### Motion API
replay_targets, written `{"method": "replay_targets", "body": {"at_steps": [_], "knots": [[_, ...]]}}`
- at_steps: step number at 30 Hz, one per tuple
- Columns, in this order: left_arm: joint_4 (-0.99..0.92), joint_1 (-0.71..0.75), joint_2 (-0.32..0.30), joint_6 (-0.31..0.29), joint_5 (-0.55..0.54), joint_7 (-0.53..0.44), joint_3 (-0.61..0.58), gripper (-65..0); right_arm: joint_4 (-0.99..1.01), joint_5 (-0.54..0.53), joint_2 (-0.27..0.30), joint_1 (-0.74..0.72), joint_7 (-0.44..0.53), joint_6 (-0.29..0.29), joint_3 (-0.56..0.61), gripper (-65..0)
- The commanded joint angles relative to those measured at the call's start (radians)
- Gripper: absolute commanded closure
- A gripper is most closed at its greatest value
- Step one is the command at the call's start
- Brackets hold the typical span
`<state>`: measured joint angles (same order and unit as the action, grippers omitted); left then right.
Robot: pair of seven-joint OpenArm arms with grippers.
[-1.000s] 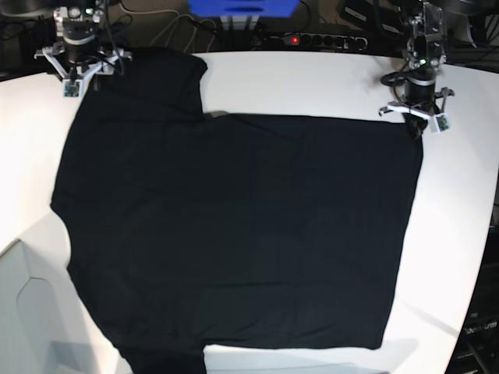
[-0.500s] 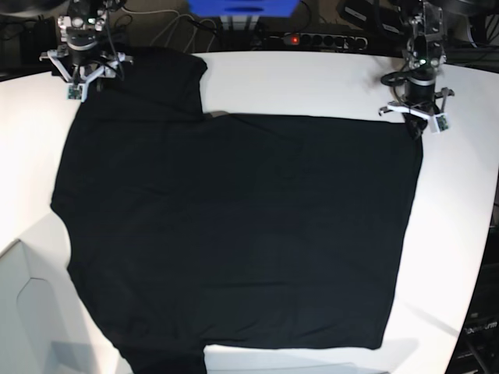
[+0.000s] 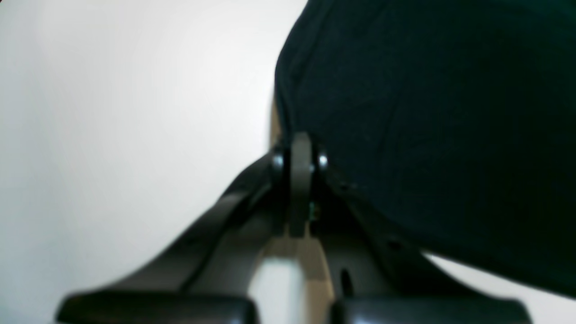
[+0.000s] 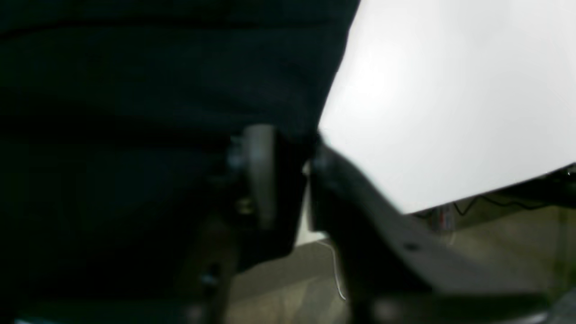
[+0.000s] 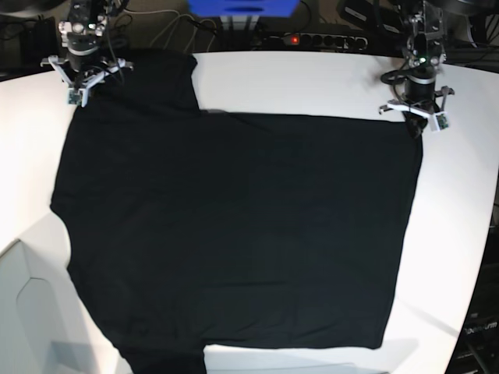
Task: Fold the T-shirt properly
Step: 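Close both grippers on the shirt's shoulder edge, then lift the shoulder edge with both grippers and pull it toward the hem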
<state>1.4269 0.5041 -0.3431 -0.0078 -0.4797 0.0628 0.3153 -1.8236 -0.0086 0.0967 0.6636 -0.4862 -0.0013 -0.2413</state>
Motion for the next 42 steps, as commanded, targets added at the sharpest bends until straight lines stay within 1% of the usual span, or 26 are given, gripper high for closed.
{"method": "replay_targets", "body": {"at_steps": [1,6,15,21,24,28,30,35,37,42], "knots": [[0.005,0.014,-0.007,0.002,0.003,0.022,0.005,0.0,0.0,0.008,0.004,0.017,-0.042,-0.006,-0.003,0.0],[0.015,0.028,-0.007,0.002,0.003,0.021,0.005,0.0,-0.02,0.008,0.004,0.015,-0.033,-0.006,-0.005,0.0],[0.174,0.095,-0.007,0.01,0.003,0.022,0.005,0.0,-0.187,0.008,0.004,0.022,-0.033,-0.006,-0.007,0.0],[0.263,0.121,-0.007,0.012,0.003,0.022,0.006,0.0,-0.204,0.008,0.004,0.011,-0.03,-0.006,-0.007,0.0],[0.271,0.115,-0.003,0.012,0.003,0.022,0.049,0.0,-0.202,0.008,0.027,-0.02,-0.03,-0.006,-0.008,0.0],[0.266,0.072,0.029,0.01,0.003,0.024,0.101,0.0,-0.201,0.008,0.045,-0.09,-0.039,-0.006,-0.008,0.0],[0.266,0.051,0.037,0.009,0.005,0.024,0.104,0.0,-0.198,0.008,0.064,-0.12,-0.042,-0.006,-0.008,0.0],[0.262,-0.017,0.037,0.01,0.005,0.024,0.094,0.0,-0.193,0.009,0.071,-0.221,-0.042,-0.006,-0.008,0.0],[0.262,-0.043,0.037,0.01,0.005,0.024,0.094,0.0,-0.19,0.009,0.088,-0.259,-0.042,-0.006,-0.008,0.0],[0.251,-0.131,0.037,0.01,0.005,0.025,0.092,0.0,-0.126,0.009,0.088,-0.393,-0.042,-0.006,-0.007,0.0]]}}
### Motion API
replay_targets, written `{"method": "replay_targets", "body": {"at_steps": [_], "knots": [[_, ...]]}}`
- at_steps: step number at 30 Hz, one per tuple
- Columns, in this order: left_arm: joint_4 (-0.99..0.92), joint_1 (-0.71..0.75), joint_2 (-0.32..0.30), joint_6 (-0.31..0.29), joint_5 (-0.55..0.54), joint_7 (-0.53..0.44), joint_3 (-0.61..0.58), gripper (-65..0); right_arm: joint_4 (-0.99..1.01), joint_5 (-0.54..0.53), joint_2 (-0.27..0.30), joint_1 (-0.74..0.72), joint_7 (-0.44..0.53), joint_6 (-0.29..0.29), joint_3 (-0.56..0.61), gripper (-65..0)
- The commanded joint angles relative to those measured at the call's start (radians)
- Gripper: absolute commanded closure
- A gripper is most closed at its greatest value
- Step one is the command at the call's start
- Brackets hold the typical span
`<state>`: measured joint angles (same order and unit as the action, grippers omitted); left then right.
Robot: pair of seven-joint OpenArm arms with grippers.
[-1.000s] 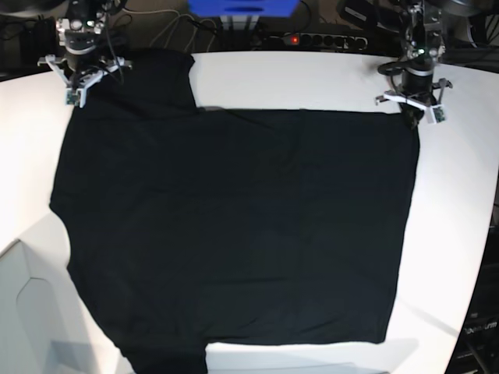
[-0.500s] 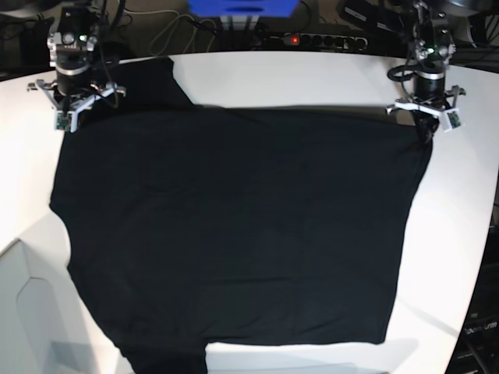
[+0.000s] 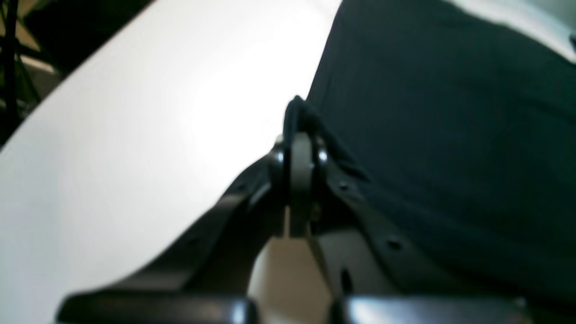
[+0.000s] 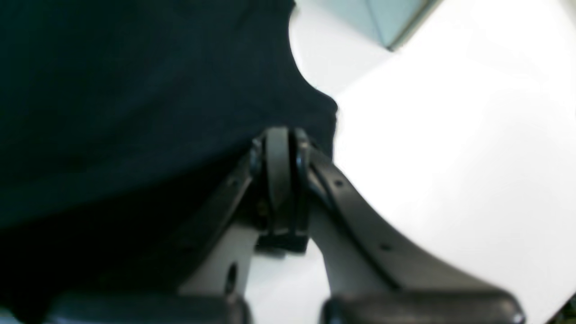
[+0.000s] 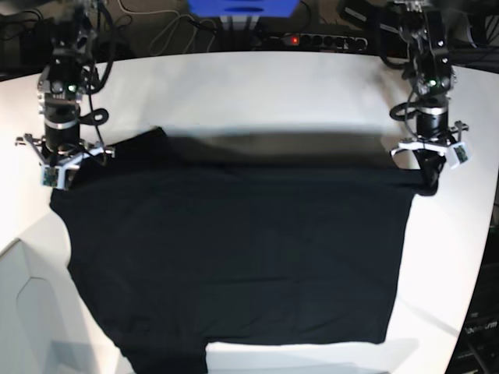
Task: Fold the T-shirt properly
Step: 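Lift the shoulder edge with both grippers and pull it toward the hem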
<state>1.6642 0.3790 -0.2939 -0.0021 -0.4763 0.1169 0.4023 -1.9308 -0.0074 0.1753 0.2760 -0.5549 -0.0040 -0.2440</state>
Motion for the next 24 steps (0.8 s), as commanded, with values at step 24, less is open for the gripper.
{"method": "replay_targets", "body": {"at_steps": [24], "knots": [[-0.298,-0.389,-0.021,0.006,0.001,-0.029,-0.085,0.0,0.522,0.007,0.031,-0.576,0.037,-0.003,0.004,0.0]]}}
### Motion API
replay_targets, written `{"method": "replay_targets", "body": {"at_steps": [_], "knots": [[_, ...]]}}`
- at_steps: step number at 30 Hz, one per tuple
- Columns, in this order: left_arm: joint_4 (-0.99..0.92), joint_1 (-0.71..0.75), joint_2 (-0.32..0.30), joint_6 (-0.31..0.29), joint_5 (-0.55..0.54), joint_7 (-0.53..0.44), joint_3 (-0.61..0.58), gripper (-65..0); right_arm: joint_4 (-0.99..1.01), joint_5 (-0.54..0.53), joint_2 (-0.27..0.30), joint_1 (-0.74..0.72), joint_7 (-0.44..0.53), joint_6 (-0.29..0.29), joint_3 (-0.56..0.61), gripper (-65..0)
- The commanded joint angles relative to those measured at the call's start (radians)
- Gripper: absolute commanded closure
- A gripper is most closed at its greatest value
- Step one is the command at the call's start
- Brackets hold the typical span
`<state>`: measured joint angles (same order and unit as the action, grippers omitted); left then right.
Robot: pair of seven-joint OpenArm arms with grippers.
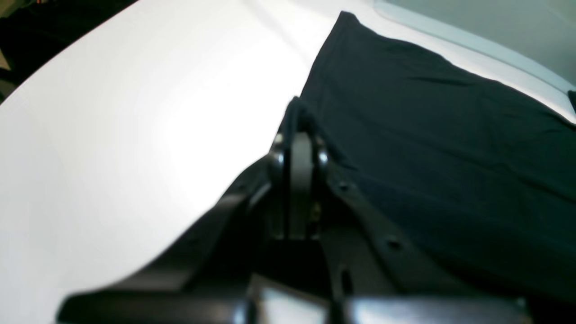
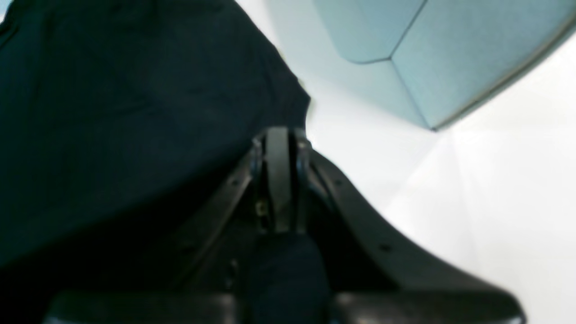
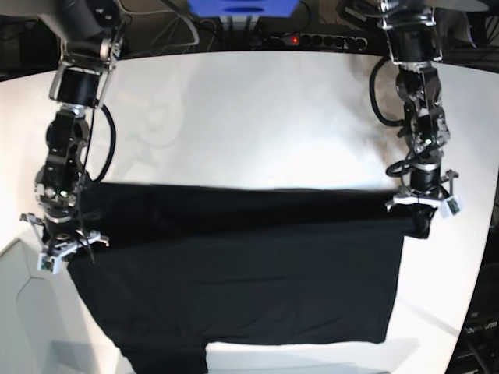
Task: Fold the T-shirt properly
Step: 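Lift the shoulder edge with both grippers and pull it toward the hem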
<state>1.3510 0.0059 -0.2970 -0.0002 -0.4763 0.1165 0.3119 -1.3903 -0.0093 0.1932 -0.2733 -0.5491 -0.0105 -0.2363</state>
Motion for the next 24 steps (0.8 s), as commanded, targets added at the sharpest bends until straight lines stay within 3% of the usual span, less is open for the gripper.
{"method": "replay_targets", "body": {"at_steps": [1,10,24], "knots": [[0.009,-0.02,-0.017,0.002,0.001,-0.028,0.005,0.0,0.002,0.009,0.013,-0.04,0.031,0.004,-0.004,0.0],[-0.069,-0.073,-0.014,-0.001,0.001,-0.028,0.005,0.0,0.139,0.009,0.032,-0.134,0.033,0.004,0.085,0.0],[-0.094,-0.114,-0.015,0.006,0.001,-0.028,-0.038,-2.4,0.141,0.009,0.033,-0.131,0.028,0.004,0.087,-0.6]]}}
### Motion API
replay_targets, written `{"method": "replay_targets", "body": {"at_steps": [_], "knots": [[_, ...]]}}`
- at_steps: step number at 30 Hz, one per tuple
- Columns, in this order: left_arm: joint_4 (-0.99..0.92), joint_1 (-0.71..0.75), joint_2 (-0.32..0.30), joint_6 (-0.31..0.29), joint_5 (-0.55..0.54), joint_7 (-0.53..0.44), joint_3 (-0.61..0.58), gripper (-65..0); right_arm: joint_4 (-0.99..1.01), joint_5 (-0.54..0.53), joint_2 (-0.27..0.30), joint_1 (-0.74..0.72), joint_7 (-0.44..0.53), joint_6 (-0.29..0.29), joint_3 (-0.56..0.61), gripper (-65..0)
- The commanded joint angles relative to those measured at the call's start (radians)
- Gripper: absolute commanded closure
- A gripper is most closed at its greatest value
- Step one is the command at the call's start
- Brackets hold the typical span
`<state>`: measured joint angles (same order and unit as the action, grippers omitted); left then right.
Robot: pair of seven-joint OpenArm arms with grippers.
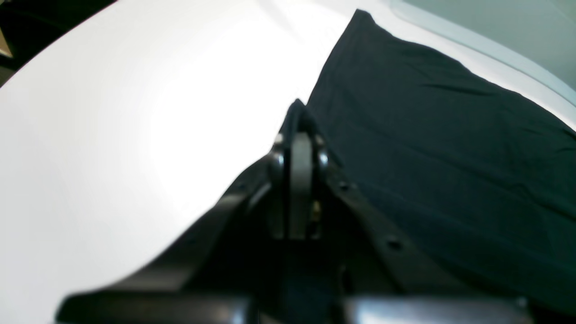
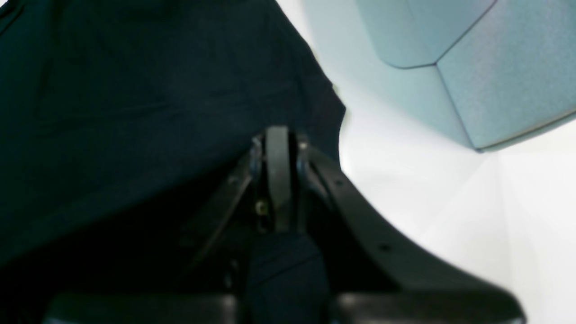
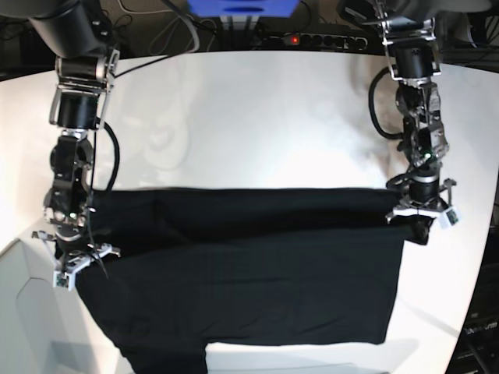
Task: Fold the T-shirt properly
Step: 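Lift the shoulder edge with both grippers and pull it toward the hem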
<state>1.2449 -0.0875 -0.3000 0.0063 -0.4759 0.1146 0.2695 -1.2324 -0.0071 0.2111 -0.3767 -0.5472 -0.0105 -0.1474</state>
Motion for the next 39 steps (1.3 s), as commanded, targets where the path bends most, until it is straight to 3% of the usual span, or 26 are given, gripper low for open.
{"method": "replay_targets", "body": {"at_steps": [1,6,8,15,22,35,39], "knots": [[0.006,-0.025,-0.017,-0.001,0.001,-0.026,-0.016,-5.1,-0.017,0.006,0.015,-0.028,0.022,0.004,-0.002,-3.5],[-0.001,-0.024,-0.028,-0.001,0.001,-0.026,-0.039,-29.9,-0.025,0.006,0.015,-0.023,0.02,0.004,-0.002,-24.4],[0.002,-0.021,-0.028,-0.001,0.001,-0.026,-0.037,-34.3,-0.027,0.006,0.015,-0.017,0.029,0.004,-0.005,-28.5],[-0.001,0.027,-0.031,-0.001,-0.001,-0.028,-0.028,-34.9,-0.028,0.006,0.017,0.009,0.029,0.004,-0.01,-29.2],[-0.007,0.09,-0.02,-0.004,0.001,-0.031,0.029,-35.1,-0.168,0.006,0.029,0.107,0.029,0.004,-0.011,-31.7],[-0.138,0.048,-0.005,-0.01,0.001,-0.029,0.055,-34.9,-0.22,0.006,0.077,0.212,0.031,0.004,-0.064,-36.0],[-0.178,0.016,-0.006,-0.01,0.001,-0.029,-0.002,-34.7,-0.203,0.005,0.101,0.213,0.031,0.004,-0.091,-38.1]]}}
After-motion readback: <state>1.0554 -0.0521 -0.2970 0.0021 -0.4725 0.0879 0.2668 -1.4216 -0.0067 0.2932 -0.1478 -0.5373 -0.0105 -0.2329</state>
